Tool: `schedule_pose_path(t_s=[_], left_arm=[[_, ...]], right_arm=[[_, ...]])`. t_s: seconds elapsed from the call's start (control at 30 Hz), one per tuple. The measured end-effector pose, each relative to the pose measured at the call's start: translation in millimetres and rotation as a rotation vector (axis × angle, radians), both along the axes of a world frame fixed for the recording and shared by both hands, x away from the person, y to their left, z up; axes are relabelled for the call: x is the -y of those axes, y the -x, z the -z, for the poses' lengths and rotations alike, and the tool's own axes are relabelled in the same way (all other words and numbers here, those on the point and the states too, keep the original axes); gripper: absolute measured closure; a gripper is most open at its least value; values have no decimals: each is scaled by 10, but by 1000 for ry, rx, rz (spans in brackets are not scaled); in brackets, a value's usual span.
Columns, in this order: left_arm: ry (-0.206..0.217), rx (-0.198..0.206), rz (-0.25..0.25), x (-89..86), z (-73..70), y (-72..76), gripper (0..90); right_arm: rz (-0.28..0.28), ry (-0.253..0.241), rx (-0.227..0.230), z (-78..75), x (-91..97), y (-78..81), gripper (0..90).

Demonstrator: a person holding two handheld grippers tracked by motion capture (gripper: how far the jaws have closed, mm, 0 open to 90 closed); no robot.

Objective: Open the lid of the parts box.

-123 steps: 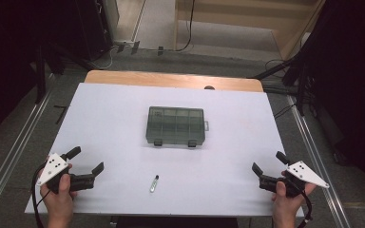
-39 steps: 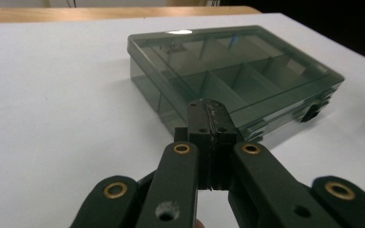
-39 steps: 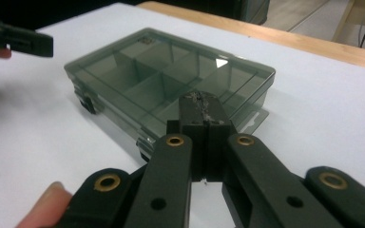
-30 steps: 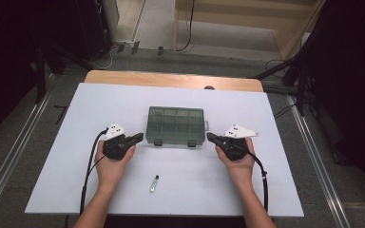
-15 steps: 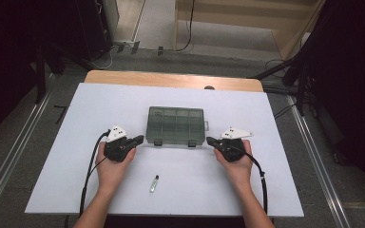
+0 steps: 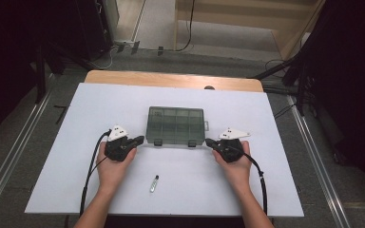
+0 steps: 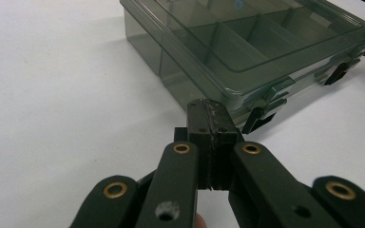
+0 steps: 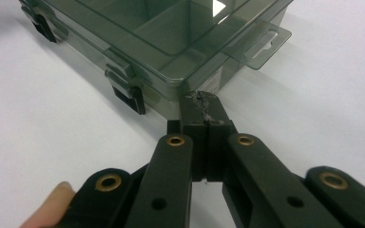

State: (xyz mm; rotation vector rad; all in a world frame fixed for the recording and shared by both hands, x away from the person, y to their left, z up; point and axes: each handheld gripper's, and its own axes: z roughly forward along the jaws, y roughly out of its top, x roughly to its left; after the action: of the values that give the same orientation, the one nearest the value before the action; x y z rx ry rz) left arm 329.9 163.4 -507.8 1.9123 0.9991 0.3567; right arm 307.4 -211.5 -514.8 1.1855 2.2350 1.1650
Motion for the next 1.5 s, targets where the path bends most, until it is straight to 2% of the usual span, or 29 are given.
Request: schedule_pose_path(t_s=[0.73,1.5], left_arm=[[-12,-13,33,22,4,-12,896],[22,-27,47,-8,3,-27,897]], right_arm=[[-2,24,0,6,-20,11,900],[-12,-1,8,-34,-14,29,900]])
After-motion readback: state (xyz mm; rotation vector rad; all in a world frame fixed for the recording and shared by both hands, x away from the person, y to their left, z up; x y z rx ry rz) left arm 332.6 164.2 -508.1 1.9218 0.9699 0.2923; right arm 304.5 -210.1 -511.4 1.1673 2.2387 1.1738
